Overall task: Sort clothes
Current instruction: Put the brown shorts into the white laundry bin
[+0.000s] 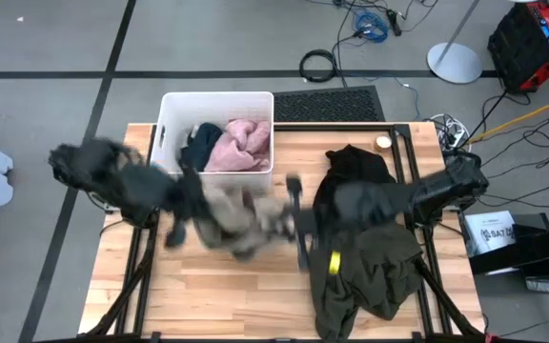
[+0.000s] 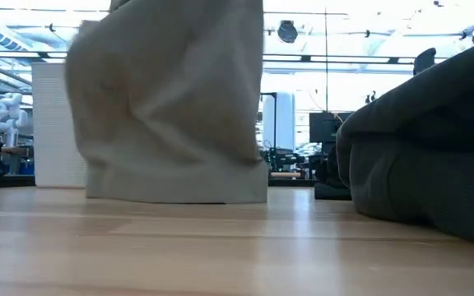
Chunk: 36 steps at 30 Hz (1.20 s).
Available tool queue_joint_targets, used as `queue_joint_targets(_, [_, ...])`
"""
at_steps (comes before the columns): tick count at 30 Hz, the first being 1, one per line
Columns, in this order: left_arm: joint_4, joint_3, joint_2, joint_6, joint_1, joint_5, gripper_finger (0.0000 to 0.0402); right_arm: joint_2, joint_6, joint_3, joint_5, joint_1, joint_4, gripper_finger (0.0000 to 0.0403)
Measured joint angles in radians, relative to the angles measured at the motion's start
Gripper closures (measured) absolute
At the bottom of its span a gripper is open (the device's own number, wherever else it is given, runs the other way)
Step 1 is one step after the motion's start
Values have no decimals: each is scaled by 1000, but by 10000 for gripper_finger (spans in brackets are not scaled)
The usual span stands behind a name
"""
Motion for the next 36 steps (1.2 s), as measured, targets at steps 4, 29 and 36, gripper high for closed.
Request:
queue_joint_targets(4, [128, -215, 22, -106, -169, 20, 391, 73, 51, -1, 176, 179, -20, 372])
queue_joint_targets(29, [96, -542, 141, -297, -222, -357, 392, 314, 879, -64, 564, 98, -423, 369])
queue_joint_targets(36, [341, -826, 63, -232, -98, -258, 392, 310, 851, -174, 417, 16, -396, 372])
